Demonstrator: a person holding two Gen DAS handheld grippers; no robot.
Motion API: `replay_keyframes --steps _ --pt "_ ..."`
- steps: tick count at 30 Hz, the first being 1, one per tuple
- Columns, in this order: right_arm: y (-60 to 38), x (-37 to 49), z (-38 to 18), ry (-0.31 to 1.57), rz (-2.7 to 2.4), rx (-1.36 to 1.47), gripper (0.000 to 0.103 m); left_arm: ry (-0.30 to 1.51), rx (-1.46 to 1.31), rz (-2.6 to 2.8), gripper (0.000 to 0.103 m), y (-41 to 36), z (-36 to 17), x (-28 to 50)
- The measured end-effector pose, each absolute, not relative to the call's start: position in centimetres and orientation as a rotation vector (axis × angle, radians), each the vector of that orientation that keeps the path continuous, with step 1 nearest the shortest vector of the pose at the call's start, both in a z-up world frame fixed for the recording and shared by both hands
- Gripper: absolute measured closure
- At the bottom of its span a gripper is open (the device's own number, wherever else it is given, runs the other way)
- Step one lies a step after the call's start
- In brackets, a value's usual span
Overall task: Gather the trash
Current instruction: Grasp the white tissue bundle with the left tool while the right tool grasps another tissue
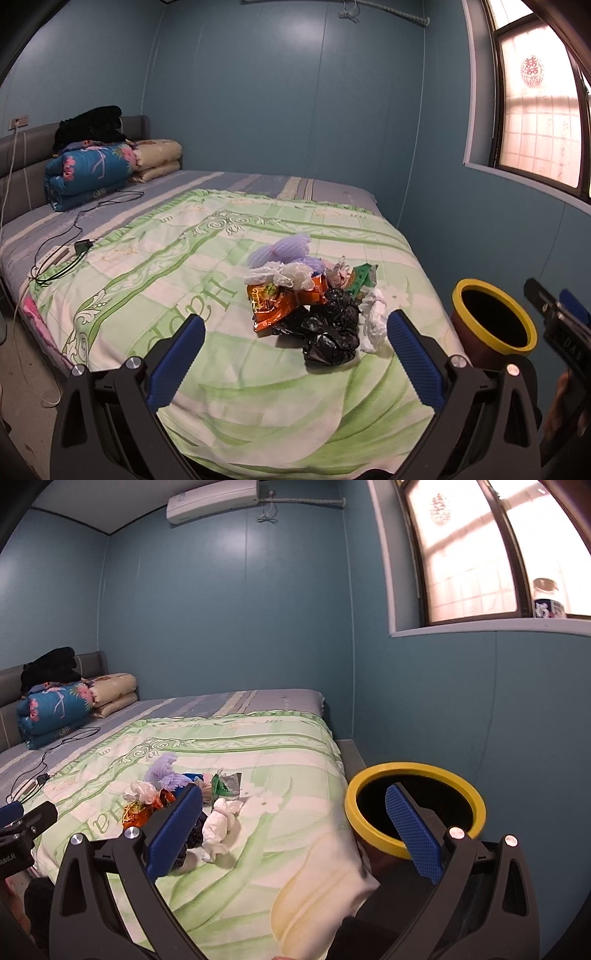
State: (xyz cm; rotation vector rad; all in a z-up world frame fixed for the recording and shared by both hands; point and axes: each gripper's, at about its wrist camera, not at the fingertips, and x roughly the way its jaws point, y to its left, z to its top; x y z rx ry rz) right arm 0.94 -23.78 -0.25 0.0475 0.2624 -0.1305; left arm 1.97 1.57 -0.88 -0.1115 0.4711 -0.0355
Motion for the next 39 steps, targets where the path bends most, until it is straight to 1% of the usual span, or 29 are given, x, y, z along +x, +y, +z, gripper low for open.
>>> replay_keyframes --steps 2,5,10,16,24,33,39 --pt "-23.7 2.0 -0.3 0.272 -0.096 0.016 0.008 0.501 -0.119 -0.05 0.008 2.4 -1.3 2.9" --pt "-23.1 3.9 -0.9 0.334 0.028 -0.036 0.008 0.548 -0.113 -0.069 0.008 3.1 -2.4 5.0" --pt "-22.1 7.4 -2.9 0.456 0.175 -0.038 0.008 0.587 -0.083 -0.037 0.008 4.2 -3.4 8.4" --pt "-21.1 12.7 -5.1 0.598 0.321 -0.009 0.008 0.691 -0.155 -0.075 0.008 6.1 -3.8 14.2" --pt "-19.3 16.6 -6.7 0.644 0.392 -0.066 0.008 0.838 -0.338 -0.129 0.008 7.0 -4.6 21.5" --pt "-18.1 19.7 -8.3 0.747 0.411 -0.129 0.008 0.901 -0.331 -0.083 0.008 6.0 -5.8 26.3" --pt "-18.9 21.1 -9.9 0.792 0.401 -0.068 0.008 0.946 -0.294 -0.066 0.008 5.5 -7.0 28.0"
